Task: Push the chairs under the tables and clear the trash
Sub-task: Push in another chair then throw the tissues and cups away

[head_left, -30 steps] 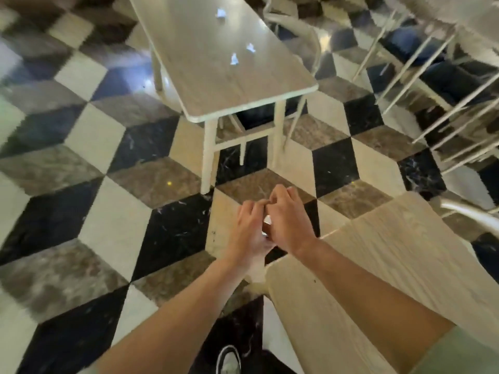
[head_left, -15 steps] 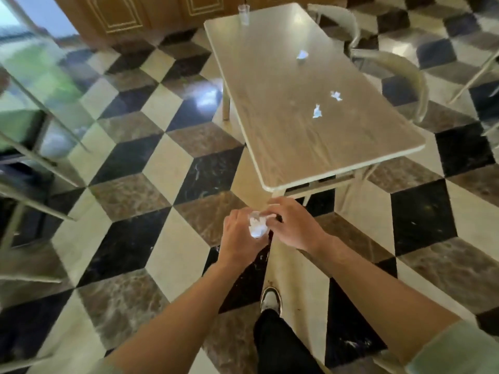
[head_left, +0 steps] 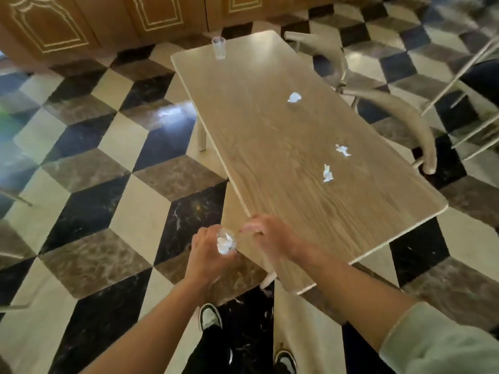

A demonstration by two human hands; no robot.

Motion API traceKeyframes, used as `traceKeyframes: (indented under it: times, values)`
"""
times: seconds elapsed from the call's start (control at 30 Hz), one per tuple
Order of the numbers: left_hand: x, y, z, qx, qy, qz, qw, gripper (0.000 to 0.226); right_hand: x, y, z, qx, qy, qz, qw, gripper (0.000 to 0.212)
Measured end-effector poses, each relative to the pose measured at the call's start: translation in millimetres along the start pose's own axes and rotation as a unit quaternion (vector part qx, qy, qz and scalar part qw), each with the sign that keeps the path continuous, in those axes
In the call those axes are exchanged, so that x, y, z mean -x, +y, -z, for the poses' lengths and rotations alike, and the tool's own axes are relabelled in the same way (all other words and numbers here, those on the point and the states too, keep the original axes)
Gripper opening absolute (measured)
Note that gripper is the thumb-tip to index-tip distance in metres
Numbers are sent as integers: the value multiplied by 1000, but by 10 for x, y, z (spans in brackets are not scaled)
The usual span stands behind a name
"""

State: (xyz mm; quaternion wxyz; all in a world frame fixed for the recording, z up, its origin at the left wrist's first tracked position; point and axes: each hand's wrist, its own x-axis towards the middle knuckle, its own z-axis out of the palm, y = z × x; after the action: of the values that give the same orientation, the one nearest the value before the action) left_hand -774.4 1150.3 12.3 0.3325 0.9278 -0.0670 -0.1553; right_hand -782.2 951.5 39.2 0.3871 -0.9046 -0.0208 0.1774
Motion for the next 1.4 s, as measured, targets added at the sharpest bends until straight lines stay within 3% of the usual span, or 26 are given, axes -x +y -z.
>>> traceKeyframes:
  times: [0.07,0.13,0.23,0.33,0.43,0.5,0.57,0.6,0.67,0.77,0.87,1.0,1.17,1.27,1.4]
  values:
    - [-243,14,105,5,-4,-7,1000,68,-141,192,142,-30,102,-68,992,27]
    - [-683,60,244,19,-24,-44,999,73,-315,465,290,-91,202,-195,955,20]
    - [-1375,205,351,-7,-64,-78,995,71,-360,892,463,-190,318,-394,841,30]
    - [-2077,485,331,-35,-111,-115,986,71,-410,1226,634,-187,387,-478,766,53]
    - [-2790,777,183,-56,-153,-169,972,71,-706,1472,833,-129,412,-495,754,57]
    - [-3203,941,81,-62,-166,-202,963,68,-1011,1600,1015,-107,425,-466,769,50]
    - [-3546,1089,14,-64,-174,-226,956,69,-1299,1707,1161,-81,399,-424,809,37]
    - [-3755,1173,-25,-75,-190,-232,951,69,-1428,1790,1265,-69,388,-432,811,27]
    - [-4036,1293,-44,-98,-210,-232,945,68,-1520,1879,1425,-53,409,-471,780,12]
    - [-4390,1468,-36,-82,-215,-252,940,66,-1589,2075,1780,-74,462,-491,735,22]
    - [-4792,1583,-8,-83,-214,-247,941,66,-1822,2193,2017,-89,408,-504,756,41]
    - [-5247,1656,66,-84,-207,-234,946,67,-2490,2207,2245,-80,402,-479,776,22]
    - [-5904,1525,348,-79,-180,-230,953,65,-3895,1996,2624,-167,456,-474,734,42]
    - [-6313,1311,621,-71,-178,-212,958,60,-4738,1779,2791,-136,424,-437,782,51]
    - [-6809,1040,924,-42,-181,-213,959,59,-5438,1364,2660,-48,327,-406,852,28]
